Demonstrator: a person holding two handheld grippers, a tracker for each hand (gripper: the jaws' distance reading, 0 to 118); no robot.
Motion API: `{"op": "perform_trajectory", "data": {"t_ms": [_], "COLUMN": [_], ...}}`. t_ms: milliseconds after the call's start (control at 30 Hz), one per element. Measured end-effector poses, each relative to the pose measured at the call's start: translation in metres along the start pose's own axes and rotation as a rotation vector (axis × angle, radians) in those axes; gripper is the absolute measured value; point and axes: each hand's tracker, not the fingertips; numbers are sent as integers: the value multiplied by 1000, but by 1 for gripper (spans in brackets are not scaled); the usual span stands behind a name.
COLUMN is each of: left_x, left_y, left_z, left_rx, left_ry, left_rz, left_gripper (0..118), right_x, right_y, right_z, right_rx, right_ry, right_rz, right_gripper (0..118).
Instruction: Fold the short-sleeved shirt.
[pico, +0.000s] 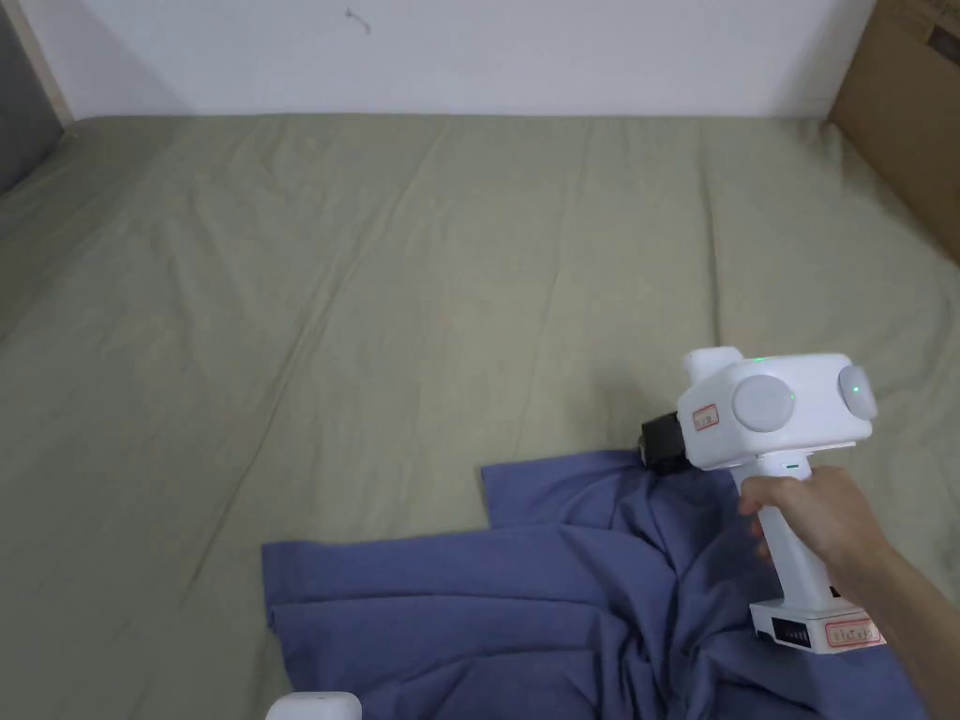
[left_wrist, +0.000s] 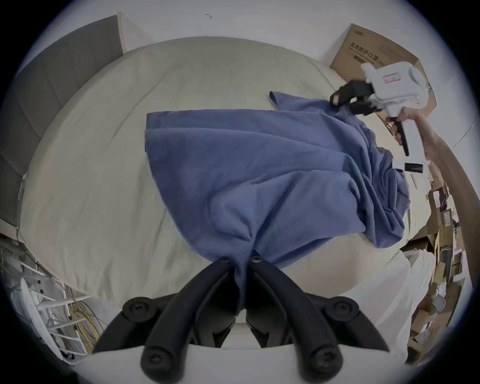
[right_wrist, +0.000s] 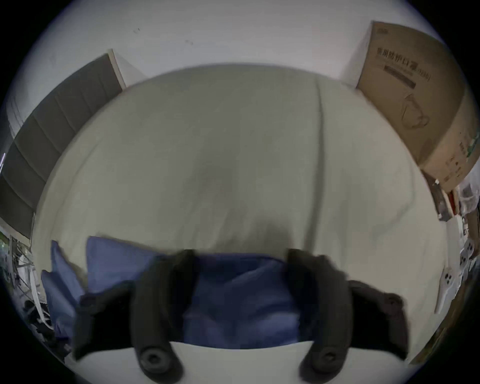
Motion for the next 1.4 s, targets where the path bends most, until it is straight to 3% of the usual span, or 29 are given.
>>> {"op": "perform_trajectory", "data": {"t_ms": [67, 133, 167, 200, 433, 700, 833, 1100, 1233, 1267, 1400], "left_x": [0, 1, 1, 1, -2, -5, -25, -84, -87, -87, -78], "left_y": [0, 1, 1, 1, 12, 63, 98, 152, 163, 165, 168], "left_z": [0, 1, 2, 2, 26, 77, 119, 190, 221, 227, 242], "left_rx": [0, -1, 1, 0, 66, 282, 409, 558, 616, 636, 654], "left_ry": [-5, -4, -4, -3, -9, -25, 78, 141, 153, 130, 157], "left_rz": [-1, -8, -11, -15, -3, 14, 24, 124, 121, 120, 84], "left_gripper": [4, 4, 4, 4, 4, 4, 4, 4, 4, 4, 4], "right_x": [-2, 0, -1, -1, 5, 36, 62, 118, 134, 134, 115], "right_y": [-9, -8, -9, -10, -14, -6, -13, -49, -65, -67, -66], "right_z": [1, 7, 9, 9, 51, 153, 212, 317, 351, 356, 365], "right_rx": [84, 80, 79, 72, 116, 289, 358, 506, 587, 601, 595], "right_ry": [-5, 8, 14, 19, 26, -59, -155, -193, -49, -33, -128], "right_rz": [-3, 13, 24, 19, -7, -31, -19, -189, -319, -322, -237], "right_gripper": [45, 27, 27, 8, 6, 6, 6, 6, 6, 6, 6]}}
